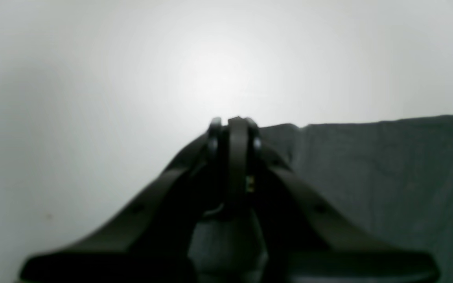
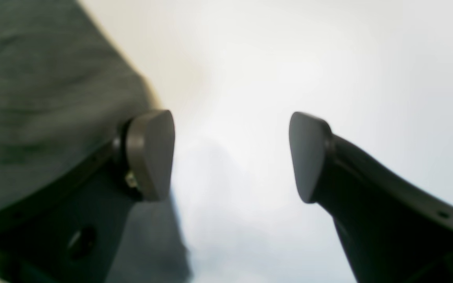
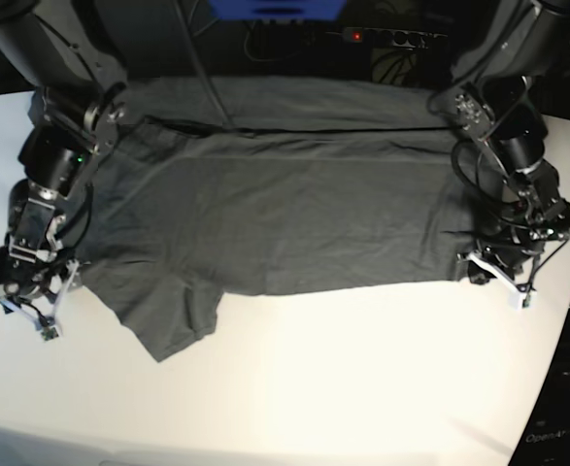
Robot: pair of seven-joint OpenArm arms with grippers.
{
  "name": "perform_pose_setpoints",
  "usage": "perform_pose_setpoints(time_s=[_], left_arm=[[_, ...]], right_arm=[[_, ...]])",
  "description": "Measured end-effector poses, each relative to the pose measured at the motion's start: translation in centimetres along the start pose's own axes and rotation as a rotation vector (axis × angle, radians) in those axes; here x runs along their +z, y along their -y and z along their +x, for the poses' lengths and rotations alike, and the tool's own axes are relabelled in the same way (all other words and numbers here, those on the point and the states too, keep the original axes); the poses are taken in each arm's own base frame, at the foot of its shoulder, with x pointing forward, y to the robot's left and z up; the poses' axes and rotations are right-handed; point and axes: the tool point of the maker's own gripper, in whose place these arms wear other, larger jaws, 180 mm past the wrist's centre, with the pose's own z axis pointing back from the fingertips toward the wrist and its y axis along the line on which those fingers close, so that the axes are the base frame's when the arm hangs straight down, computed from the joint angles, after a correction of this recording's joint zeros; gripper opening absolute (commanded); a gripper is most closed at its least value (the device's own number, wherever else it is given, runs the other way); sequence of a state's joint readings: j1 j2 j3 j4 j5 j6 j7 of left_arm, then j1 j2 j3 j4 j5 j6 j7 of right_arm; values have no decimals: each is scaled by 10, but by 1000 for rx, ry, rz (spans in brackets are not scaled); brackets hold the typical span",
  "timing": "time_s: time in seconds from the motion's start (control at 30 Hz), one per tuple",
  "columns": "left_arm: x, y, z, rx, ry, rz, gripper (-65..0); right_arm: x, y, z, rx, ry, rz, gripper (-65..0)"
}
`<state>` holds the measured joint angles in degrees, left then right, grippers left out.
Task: Fold the T-shirt properly
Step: 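Move the right gripper to the sleeve-side hem corner and grasp both corners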
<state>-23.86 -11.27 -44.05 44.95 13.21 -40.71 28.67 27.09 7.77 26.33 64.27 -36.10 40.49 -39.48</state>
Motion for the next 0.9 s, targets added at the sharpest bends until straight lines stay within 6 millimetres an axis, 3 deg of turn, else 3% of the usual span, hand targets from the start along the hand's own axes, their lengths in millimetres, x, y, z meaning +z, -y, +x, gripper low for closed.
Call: perform_pose_setpoints(time_s=[0.17,0.37,0.47,0.7,0.9], left_arm=[[1,-1,-2,-1,-2,2,-627],[1,-1,-3,4,8,0,-627],[1,-1,-3,3,8,-2,-627],[1,-1,-3,2,8,-2,-627],[1,-1,-3,3,8,-2,-627]], right_arm=[[-9,-7,24,-19,18,59,-207],[-16,-9,31,-31,-14,107,-207],[-11,-8,39,-129,0,146,-207],[3,16,37,-293,-61,182,-207],[4,6,28,-399,-81,259,-207]])
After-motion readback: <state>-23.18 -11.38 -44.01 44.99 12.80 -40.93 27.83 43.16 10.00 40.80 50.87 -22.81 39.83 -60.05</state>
